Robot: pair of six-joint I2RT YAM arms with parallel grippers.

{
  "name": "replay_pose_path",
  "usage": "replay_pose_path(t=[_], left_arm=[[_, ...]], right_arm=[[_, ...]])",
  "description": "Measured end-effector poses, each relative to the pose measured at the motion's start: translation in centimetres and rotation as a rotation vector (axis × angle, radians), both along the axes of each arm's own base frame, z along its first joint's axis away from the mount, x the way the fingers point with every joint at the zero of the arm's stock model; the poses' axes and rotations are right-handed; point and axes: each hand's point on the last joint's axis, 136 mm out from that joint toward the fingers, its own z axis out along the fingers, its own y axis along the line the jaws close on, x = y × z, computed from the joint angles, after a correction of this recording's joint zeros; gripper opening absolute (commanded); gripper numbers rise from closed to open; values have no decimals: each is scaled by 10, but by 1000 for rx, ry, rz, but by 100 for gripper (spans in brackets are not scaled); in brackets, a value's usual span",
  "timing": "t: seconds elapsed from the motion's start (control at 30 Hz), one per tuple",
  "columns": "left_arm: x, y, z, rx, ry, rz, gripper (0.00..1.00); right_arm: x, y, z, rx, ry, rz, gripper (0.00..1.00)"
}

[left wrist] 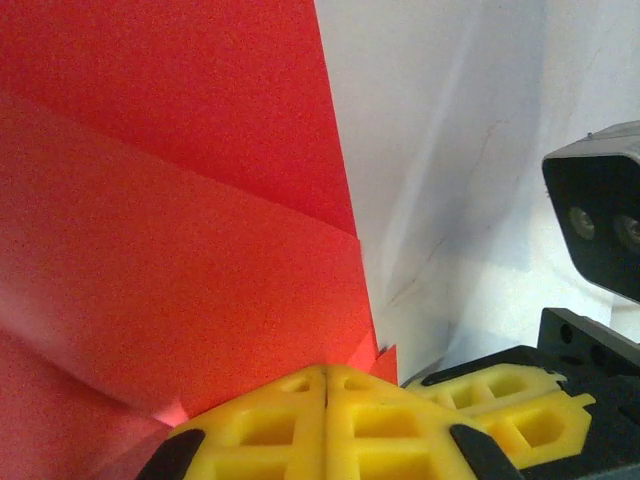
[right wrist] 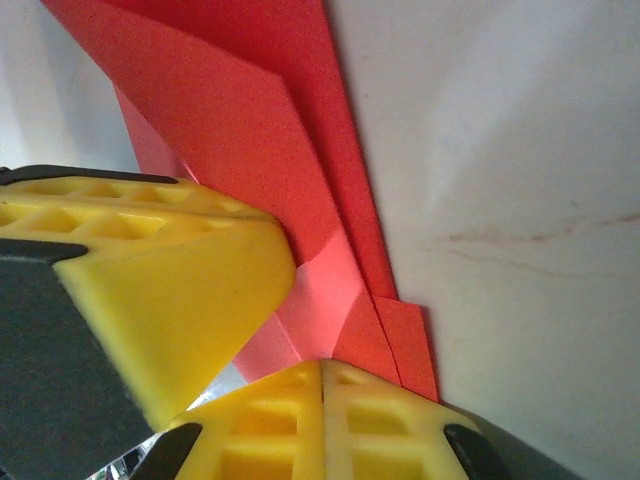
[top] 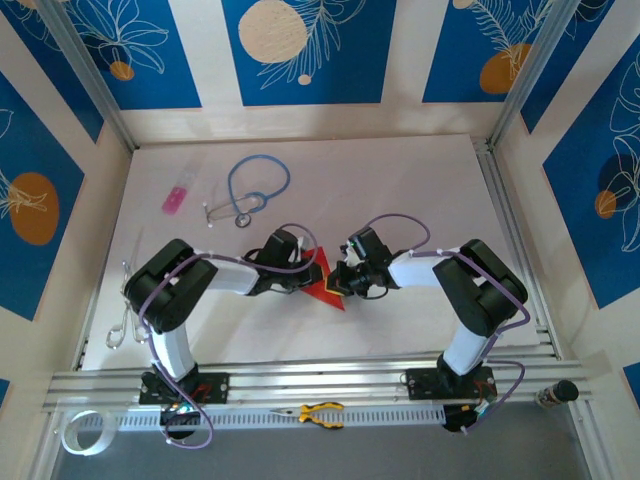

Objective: Fold a paper plane with a square sheet of paper (pick it up from the middle)

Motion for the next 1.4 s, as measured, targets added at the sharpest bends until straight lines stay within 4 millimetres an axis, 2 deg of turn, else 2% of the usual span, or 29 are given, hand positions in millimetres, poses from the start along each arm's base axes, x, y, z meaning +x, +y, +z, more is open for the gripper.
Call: replay_pose_path(t=[0.43,0.8,1.07,1.4], left_arm=[[18,8,-1,24,15,-9,7],[53,38,-1,8,10,41,7],[79,63,-1,76,-10,87,7],[91,73,0,158,-22,102,7]], right_arm=[[0,0,-1,-8,-22,19,0],[-1,1,-1,-11,-36,39,0],[-1,1,-1,-12,-33,41,0],[-1,3,-1,-18,-34,58,0]])
